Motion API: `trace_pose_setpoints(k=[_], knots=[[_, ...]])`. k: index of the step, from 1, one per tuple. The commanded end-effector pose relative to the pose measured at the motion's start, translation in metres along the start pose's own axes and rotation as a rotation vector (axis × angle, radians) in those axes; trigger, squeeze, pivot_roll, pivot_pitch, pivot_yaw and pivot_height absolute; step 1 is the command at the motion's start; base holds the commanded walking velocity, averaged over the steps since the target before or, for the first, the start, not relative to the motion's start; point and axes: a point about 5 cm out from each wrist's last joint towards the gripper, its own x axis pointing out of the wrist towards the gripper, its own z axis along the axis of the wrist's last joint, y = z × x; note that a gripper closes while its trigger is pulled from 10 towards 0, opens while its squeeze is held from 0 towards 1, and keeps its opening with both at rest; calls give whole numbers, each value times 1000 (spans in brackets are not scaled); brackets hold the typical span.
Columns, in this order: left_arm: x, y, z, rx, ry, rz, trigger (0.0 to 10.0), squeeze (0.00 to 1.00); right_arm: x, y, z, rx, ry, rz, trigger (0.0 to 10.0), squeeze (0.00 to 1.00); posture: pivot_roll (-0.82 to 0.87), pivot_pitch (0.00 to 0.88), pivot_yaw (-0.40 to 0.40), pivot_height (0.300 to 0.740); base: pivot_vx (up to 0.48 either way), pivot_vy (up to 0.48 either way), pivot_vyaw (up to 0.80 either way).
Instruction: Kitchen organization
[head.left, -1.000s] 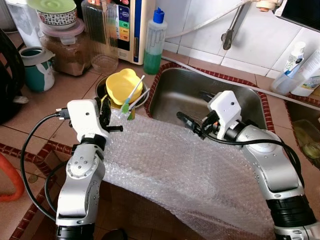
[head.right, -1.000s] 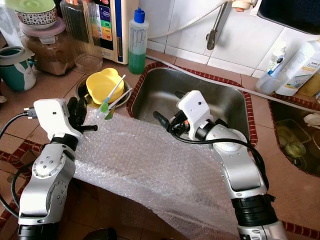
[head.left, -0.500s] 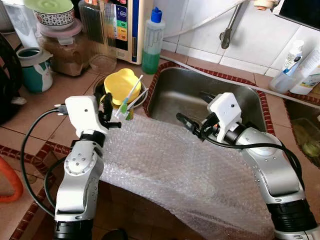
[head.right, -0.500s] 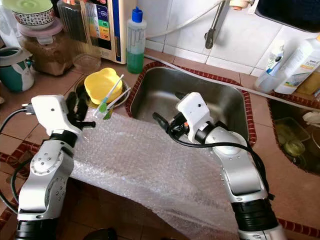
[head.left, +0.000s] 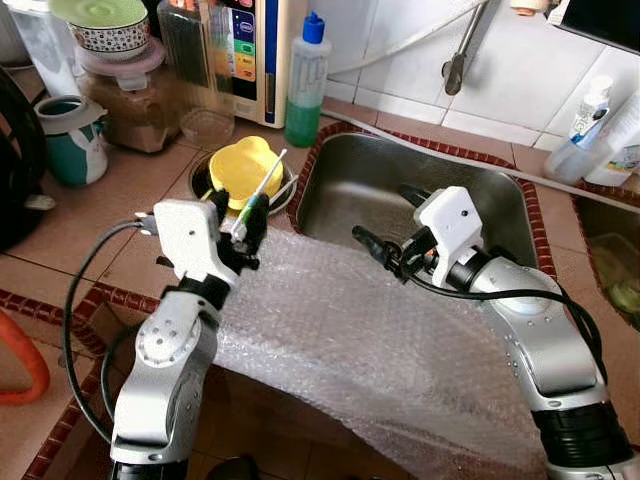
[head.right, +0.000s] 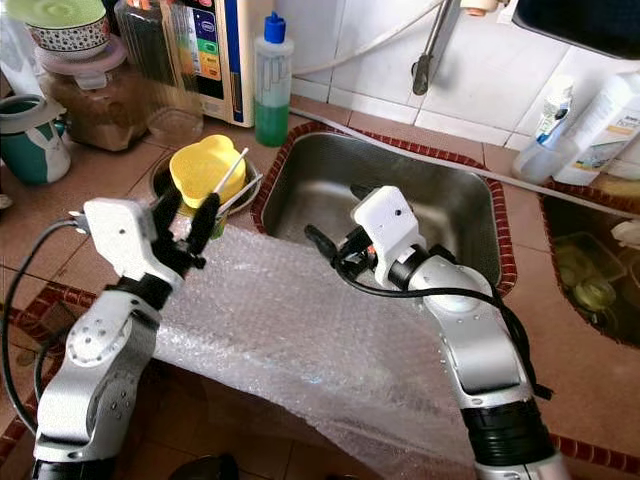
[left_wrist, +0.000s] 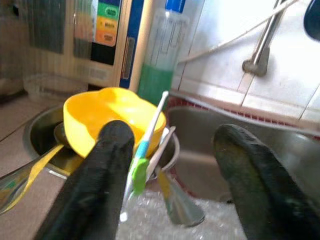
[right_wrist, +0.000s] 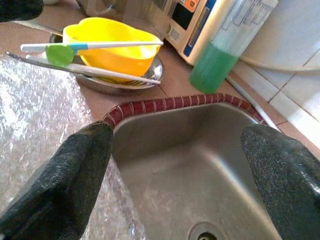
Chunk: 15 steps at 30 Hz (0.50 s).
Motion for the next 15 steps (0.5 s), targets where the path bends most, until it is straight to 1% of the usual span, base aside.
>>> trace_pose_setpoints(k=[1,3,4,8,10,15], knots=[[-2,1,0,7,11,-12,10000,1000,-3,0,3,-15,-2,-6,10000,0,82,121,-89,740,0,0,0],[-2,4,0,10,11,-7,10000,1000,-3,0,3,-15,-1,-4,10000,0,82,121,-89,740,0,0,0],[-2,7,2,20,11,7,10000,1000,-3,0,3,-16,0,-3,10000,0,86,121,-91,740,0,0,0],[3,19,13,41,-33,64,10000,1000,2,-3,7,-23,-22,-9,10000,0,90,120,-102,740,0,0,0],[4,21,14,47,-34,65,10000,1000,4,-3,10,-23,-34,-5,10000,0,89,120,-103,740,0,0,0],[5,24,7,56,12,36,10000,1000,7,2,17,16,-56,47,10000,0,78,120,-102,740,0,0,0]])
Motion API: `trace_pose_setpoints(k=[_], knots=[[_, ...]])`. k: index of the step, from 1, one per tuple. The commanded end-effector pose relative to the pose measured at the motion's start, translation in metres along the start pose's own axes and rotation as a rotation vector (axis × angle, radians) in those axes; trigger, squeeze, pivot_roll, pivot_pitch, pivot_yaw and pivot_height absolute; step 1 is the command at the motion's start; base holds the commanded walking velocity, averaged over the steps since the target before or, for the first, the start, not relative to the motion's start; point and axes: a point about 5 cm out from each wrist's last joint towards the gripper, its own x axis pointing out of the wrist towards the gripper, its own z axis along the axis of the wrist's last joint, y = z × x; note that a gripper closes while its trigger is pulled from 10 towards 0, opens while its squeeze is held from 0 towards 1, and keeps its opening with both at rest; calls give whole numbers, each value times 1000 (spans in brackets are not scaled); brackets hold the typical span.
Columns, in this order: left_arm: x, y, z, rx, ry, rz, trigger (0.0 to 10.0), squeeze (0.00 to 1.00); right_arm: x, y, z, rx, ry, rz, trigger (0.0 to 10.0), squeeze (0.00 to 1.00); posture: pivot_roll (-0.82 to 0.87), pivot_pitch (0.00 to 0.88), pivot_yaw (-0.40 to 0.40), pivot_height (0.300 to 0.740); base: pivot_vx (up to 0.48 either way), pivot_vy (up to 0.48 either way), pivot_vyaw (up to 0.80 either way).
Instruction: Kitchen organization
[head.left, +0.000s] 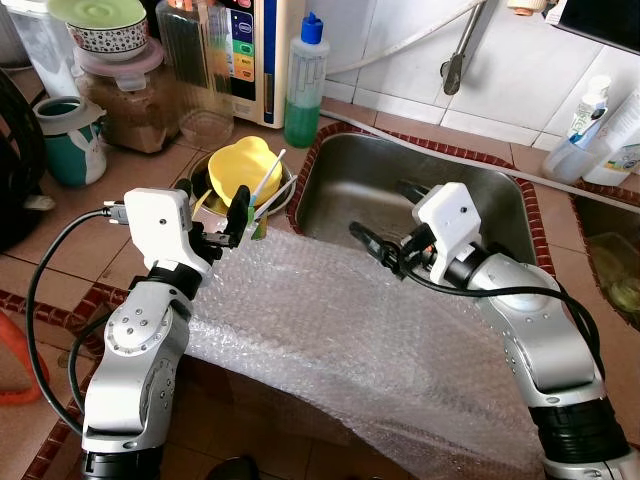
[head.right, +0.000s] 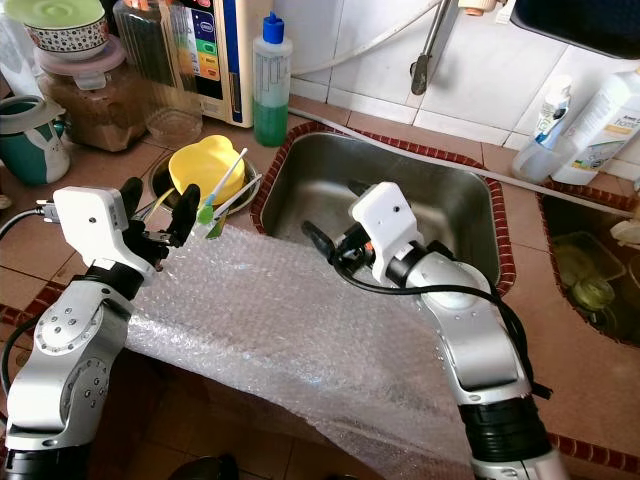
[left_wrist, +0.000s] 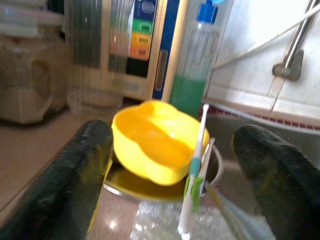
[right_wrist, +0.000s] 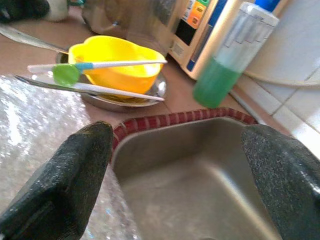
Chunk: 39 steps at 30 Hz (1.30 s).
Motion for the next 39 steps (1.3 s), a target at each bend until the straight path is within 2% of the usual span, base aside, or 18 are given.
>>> trace_pose_setpoints(k=[1,7,14,22,23,29,35,36,37,38,39], knots=[[2,-2,-4,-5,28,-39,10000,1000,0,3,9,-6,-21,49,10000,0,75,121,-102,740,0,0,0],[12,0,-12,19,86,-74,10000,1000,-2,6,12,-32,-21,72,10000,0,54,124,-95,740,0,0,0],[23,0,-16,52,101,-93,10000,1000,-5,8,12,-38,-12,73,10000,0,44,126,-91,740,0,0,0],[32,10,-17,83,123,-76,10000,1000,-5,7,13,-39,-7,64,10000,0,35,137,-84,740,0,0,0],[32,10,-17,89,127,-79,10000,0,-5,6,13,-36,-5,60,10000,0,35,137,-84,740,0,0,0],[33,8,-27,79,185,-133,10000,0,-5,7,13,-35,-4,56,10000,0,36,132,-81,740,0,0,0],[34,6,-29,72,199,-176,10000,0,-3,6,13,-34,-6,50,10000,0,38,129,-76,740,0,0,0],[35,6,-29,74,199,-184,9137,0,-2,6,13,-35,-6,48,10000,0,39,127,-72,740,0,0,0],[35,6,-29,74,199,-184,9137,0,-2,6,13,-35,-6,48,10000,0,39,127,-72,740,0,0,0],[36,7,-29,81,200,-185,8471,0,-2,5,13,-36,-7,43,10000,0,40,126,-68,740,0,0,0],[36,8,-28,80,198,-183,4941,0,-2,5,13,-36,-8,40,10000,0,41,128,-64,740,0,0,0]])
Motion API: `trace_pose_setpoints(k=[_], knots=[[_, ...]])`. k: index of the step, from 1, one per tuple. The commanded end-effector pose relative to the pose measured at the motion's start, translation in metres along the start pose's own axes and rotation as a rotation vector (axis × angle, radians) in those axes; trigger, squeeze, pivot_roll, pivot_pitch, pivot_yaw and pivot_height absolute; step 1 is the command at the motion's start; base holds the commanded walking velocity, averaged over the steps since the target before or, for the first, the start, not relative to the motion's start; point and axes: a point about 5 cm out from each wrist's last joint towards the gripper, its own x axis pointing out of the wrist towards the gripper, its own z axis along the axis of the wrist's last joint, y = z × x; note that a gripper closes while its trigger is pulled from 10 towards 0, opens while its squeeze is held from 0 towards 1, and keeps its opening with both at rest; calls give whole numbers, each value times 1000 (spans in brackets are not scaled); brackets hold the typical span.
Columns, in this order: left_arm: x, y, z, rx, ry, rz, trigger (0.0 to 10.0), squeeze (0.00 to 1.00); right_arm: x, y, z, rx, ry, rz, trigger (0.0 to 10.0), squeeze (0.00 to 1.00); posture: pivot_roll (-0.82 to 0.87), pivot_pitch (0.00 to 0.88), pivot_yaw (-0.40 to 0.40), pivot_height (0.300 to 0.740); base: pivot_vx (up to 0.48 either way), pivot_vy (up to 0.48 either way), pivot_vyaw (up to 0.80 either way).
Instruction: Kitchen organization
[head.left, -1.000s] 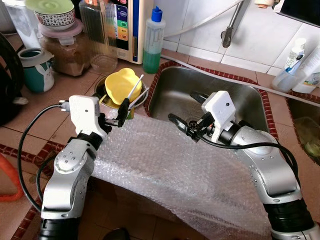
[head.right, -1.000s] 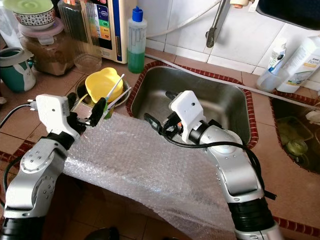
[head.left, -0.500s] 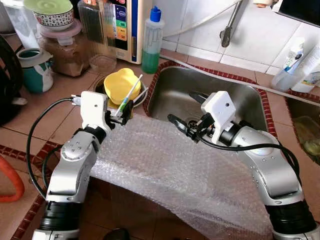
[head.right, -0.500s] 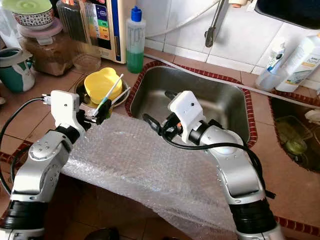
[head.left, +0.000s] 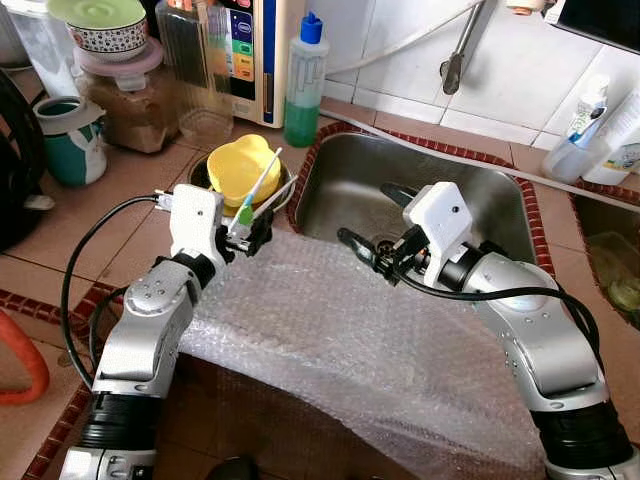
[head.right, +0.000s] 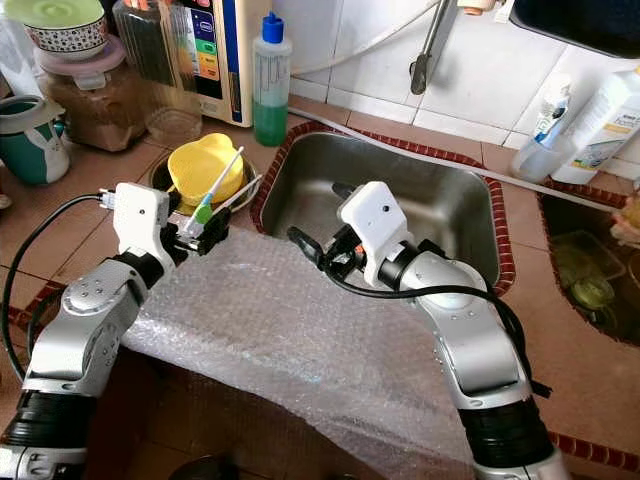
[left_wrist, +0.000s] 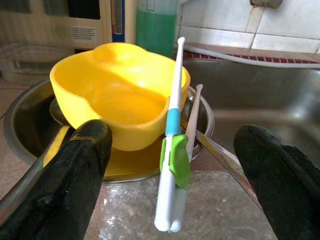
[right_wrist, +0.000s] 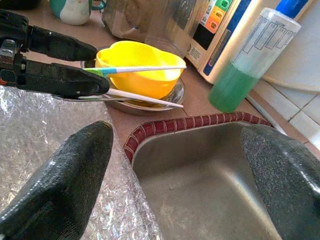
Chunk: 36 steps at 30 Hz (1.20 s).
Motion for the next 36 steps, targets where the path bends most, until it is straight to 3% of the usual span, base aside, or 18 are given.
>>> trace_pose_setpoints(k=[1,2,36], knots=[[2,0,2,11,2,-13,824,0,-1,-3,4,-18,-8,-13,10000,0,42,126,-63,740,0,0,0],[2,1,2,12,0,-13,0,0,-1,-3,4,-18,-8,-16,10000,0,42,126,-63,740,0,0,0],[-8,8,5,53,19,-17,0,0,-2,-8,0,-25,-1,-35,10000,0,64,125,-52,740,0,0,0]])
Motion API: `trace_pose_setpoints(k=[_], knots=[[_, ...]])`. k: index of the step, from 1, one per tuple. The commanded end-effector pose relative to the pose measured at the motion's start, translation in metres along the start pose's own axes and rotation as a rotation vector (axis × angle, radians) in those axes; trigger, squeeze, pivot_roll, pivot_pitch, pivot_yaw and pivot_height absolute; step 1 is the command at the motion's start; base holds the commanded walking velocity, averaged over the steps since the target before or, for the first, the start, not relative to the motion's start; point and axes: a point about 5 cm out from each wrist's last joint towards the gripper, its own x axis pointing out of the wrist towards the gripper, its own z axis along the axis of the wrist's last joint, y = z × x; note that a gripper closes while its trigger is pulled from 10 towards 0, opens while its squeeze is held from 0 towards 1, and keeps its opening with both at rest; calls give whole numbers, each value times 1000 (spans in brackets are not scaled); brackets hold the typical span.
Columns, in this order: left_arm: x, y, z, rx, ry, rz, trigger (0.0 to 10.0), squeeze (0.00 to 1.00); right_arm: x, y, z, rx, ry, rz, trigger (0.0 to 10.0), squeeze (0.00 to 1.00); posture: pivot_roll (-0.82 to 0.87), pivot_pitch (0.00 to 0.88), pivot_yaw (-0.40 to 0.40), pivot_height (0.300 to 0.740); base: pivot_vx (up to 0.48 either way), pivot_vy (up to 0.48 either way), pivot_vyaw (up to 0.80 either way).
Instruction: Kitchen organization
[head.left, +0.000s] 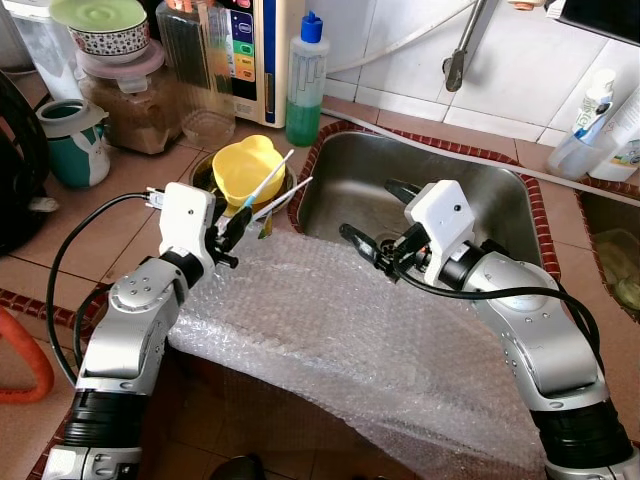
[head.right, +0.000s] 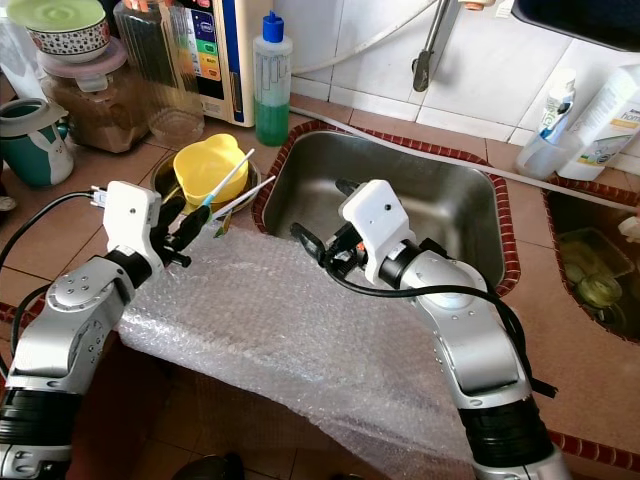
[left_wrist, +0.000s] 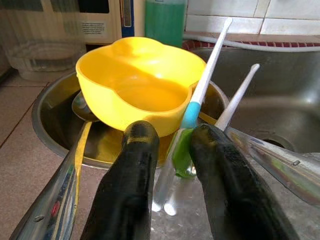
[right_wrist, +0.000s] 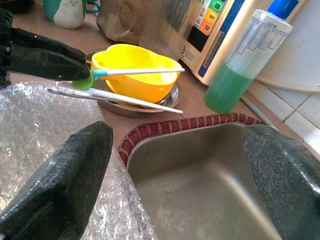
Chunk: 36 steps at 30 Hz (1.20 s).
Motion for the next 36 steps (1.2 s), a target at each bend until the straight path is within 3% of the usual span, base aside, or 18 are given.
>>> trace_pose_setpoints(k=[1,12,19,22,23,24,25,26,27,36], knots=[[-2,-4,4,18,-16,-23,0,0,-2,-6,0,-19,3,-12,10000,0,64,125,-52,740,0,0,0],[-3,-7,7,2,-48,-30,0,0,-1,-9,-1,-21,3,-16,10000,0,66,119,-58,740,0,0,0],[-6,-11,4,-54,-53,-42,0,0,0,-10,-2,-17,4,-19,10000,0,67,116,-63,740,0,0,0],[-6,-12,6,-30,-55,-52,118,0,0,-10,-2,-17,3,-21,10000,0,67,116,-63,740,0,0,0],[-6,-12,7,-24,-59,-54,1529,0,0,-10,-2,-17,3,-22,10000,0,67,116,-63,740,0,0,0],[-6,-12,8,-19,-63,-55,1529,0,0,-10,-2,-17,3,-23,10000,0,67,116,-63,740,0,0,0],[-6,-12,10,-26,-74,-57,6510,0,0,-10,-3,-16,3,-23,10000,0,69,115,-60,740,0,0,0],[-6,-12,11,-33,-82,-59,6510,0,0,-10,-3,-16,3,-24,10000,0,69,115,-60,740,0,0,0],[-6,-10,14,-41,-101,-43,10000,1000,0,-10,-3,-15,3,-24,10000,0,70,114,-60,740,0,0,0],[-7,-8,19,-59,-121,-35,10000,1000,1,-8,-4,-12,4,-22,10000,0,69,114,-60,740,0,0,0]])
